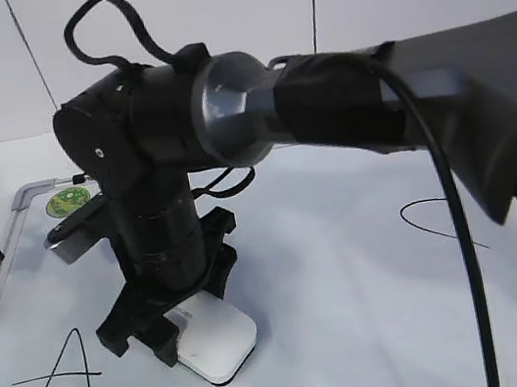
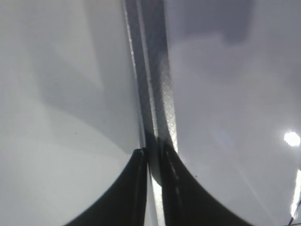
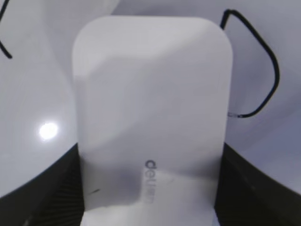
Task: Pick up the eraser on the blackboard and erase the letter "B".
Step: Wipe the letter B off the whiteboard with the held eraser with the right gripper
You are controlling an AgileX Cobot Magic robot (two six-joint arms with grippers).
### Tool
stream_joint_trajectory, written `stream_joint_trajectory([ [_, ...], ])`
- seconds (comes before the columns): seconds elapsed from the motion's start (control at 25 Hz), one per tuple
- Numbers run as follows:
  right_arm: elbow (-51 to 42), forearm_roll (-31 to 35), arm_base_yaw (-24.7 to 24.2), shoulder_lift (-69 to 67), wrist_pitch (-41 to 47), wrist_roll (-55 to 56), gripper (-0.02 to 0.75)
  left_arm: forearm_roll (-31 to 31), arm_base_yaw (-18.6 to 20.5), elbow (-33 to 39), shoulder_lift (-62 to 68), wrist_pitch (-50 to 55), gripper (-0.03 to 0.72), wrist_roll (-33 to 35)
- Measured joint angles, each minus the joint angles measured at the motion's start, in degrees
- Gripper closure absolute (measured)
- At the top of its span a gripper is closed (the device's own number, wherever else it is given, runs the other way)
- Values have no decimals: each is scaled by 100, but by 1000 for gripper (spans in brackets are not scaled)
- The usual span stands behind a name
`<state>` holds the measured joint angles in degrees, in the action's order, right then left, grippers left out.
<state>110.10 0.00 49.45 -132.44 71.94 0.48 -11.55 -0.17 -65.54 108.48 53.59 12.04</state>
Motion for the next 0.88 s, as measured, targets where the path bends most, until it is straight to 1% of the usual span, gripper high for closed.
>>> stream_joint_trajectory([
  [0.24, 13, 425, -459, 0, -24, 132, 214, -31, 0, 0, 0, -10, 635, 0],
  [0.4, 26, 402, -849, 0, -57, 239, 214, -55, 0, 0, 0, -22, 635, 0],
  [0.48, 26, 178, -1011, 0, -79, 332, 214, -66, 0, 0, 0, -22, 635, 0],
  [0.6, 26, -115, -1136, 0, -86, 432, 214, -90, 0, 0, 0, -32, 636, 0],
  [0.88, 78, -205, -1084, 0, -64, 491, 215, -109, 0, 0, 12, -43, 636, 0],
])
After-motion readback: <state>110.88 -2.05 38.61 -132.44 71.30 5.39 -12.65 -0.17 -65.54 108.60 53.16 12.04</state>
